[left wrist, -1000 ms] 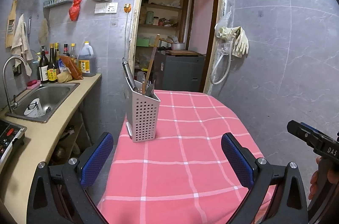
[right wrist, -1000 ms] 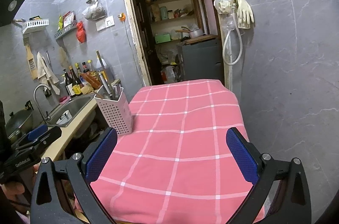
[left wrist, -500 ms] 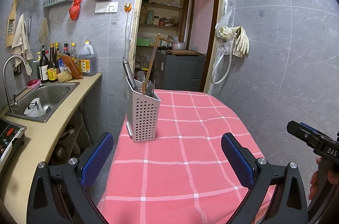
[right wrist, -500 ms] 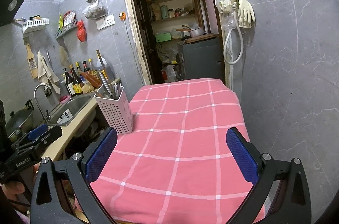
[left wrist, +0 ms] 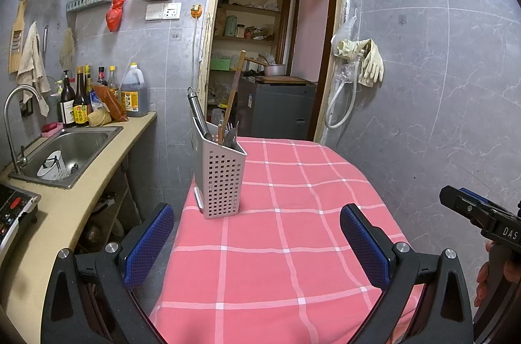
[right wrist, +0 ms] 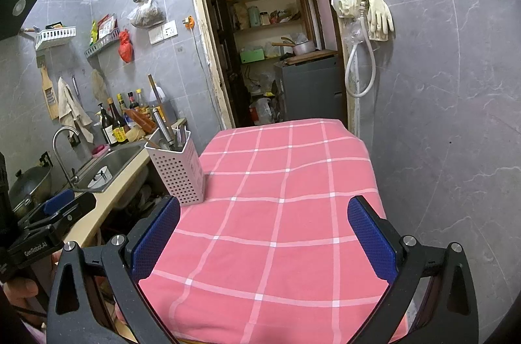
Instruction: Organize utensils
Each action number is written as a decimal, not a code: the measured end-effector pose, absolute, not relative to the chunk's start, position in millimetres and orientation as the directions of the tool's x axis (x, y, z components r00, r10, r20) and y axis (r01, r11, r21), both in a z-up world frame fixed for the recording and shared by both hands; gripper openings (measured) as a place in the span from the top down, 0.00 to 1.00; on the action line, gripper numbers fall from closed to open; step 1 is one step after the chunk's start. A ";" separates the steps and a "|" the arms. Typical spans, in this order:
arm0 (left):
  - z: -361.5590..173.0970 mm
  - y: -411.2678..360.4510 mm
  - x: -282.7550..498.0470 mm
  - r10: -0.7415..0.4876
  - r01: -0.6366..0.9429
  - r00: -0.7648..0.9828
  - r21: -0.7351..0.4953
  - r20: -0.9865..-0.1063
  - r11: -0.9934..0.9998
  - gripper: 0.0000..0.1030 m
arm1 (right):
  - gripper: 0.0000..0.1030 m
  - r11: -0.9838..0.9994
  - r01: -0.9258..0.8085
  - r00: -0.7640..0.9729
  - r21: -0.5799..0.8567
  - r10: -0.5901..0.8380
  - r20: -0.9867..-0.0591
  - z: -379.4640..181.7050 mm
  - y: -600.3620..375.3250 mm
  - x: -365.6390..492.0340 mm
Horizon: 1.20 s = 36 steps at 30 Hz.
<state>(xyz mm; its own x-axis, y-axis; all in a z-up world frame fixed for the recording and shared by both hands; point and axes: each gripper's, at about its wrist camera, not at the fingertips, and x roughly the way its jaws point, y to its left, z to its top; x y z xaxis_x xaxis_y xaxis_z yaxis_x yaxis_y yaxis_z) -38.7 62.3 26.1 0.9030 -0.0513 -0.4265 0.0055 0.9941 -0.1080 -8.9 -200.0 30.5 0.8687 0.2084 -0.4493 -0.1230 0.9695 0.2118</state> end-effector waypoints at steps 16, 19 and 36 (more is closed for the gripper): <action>26.5 63.4 -38.1 -0.053 0.008 0.902 -0.107 -0.428 0.994 0.01 | 0.02 0.969 -0.123 0.868 0.212 0.209 -0.451 30.2 -196.8 -10.5; 26.7 63.1 -38.2 -0.053 0.008 0.902 -0.107 -0.428 0.994 0.01 | 0.02 0.969 -0.123 0.867 0.213 0.209 -0.452 30.4 -196.5 -10.7; 27.3 64.5 -37.3 -0.051 0.006 0.901 -0.106 -0.430 0.994 0.01 | 0.02 0.969 -0.123 0.866 0.213 0.210 -0.454 29.2 -192.1 -13.8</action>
<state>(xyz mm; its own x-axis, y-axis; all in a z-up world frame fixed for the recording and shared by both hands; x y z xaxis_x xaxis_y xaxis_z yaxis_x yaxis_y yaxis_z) -37.3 64.5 27.3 0.9014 -0.0512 -0.4300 0.0062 0.9944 -0.1055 -13.8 -192.1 29.2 0.8660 0.2099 -0.4539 -0.1232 0.9692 0.2131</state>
